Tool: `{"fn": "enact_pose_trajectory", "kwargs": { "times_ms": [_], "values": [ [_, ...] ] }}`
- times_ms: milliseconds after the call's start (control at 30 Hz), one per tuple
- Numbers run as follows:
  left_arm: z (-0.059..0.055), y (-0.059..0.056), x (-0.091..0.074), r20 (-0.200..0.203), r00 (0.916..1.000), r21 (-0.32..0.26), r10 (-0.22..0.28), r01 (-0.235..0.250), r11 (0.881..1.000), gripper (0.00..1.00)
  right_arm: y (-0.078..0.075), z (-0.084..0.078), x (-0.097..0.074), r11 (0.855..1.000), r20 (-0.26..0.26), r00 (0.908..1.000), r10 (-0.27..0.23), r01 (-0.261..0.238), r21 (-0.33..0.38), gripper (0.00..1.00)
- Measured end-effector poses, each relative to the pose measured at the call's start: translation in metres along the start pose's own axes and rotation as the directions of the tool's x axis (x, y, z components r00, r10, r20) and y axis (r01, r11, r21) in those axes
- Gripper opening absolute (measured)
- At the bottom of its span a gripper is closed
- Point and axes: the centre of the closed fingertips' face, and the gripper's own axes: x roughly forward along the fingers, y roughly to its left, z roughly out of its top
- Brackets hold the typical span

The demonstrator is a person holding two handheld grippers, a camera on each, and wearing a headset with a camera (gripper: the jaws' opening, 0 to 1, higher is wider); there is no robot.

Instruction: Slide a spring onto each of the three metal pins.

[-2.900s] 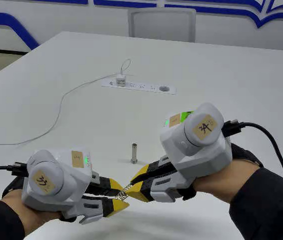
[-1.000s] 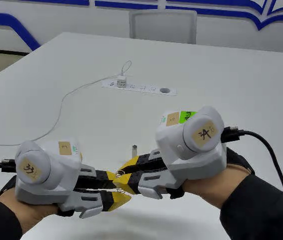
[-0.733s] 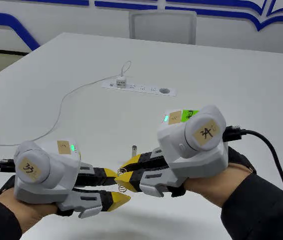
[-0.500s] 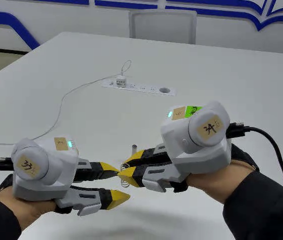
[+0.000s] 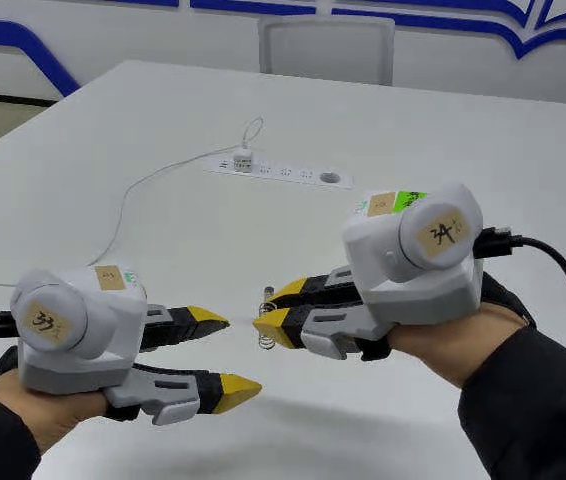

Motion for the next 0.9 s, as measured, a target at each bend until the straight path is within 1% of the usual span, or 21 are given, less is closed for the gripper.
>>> {"fn": "enact_pose_trajectory", "kwargs": {
  "times_ms": [100, 333, 433, 567, 667, 767, 900],
  "values": [
    [0.0, 0.002, -0.001, 0.004, 1.0, -0.013, 0.007, -0.007, 1.0, 0.56, -0.007, 0.002, -0.002, 1.0, 0.006, 0.9998, -0.016, 0.016, 0.004, 0.12],
    [0.001, 0.001, -0.001, 0.007, 0.9999, -0.024, 0.015, -0.015, 1.0, 0.6, -0.022, 0.009, -0.005, 0.999, 0.021, 0.9984, -0.052, 0.052, 0.005, 0.12],
    [0.002, 0.0, -0.001, 0.007, 0.9998, -0.027, 0.016, -0.016, 1.0, 0.62, -0.032, 0.013, -0.006, 0.997, 0.032, 0.9964, -0.079, 0.078, 0.016, 0.12],
    [0.002, 0.0, -0.001, 0.009, 0.9998, -0.029, 0.018, -0.017, 0.999, 0.63, -0.042, 0.015, -0.006, 0.994, 0.038, 0.9939, -0.104, 0.103, 0.028, 0.12],
    [0.004, 0.0, -0.001, 0.018, 0.9996, -0.017, 0.02, -0.02, 1.0, 0.63, -0.049, 0.017, -0.005, 0.992, 0.045, 0.9912, -0.124, 0.122, 0.039, 0.12],
    [0.005, 0.002, -0.001, 0.025, 0.9994, -0.017, 0.022, -0.022, 1.0, 0.64, -0.057, 0.02, -0.003, 0.988, 0.055, 0.9877, -0.146, 0.144, 0.052, 0.12],
    [0.005, 0.003, -0.001, 0.026, 0.9994, -0.017, 0.024, -0.024, 1.0, 0.65, -0.065, 0.022, 0.001, 0.985, 0.064, 0.9847, -0.162, 0.158, 0.066, 0.12]
  ]
}}
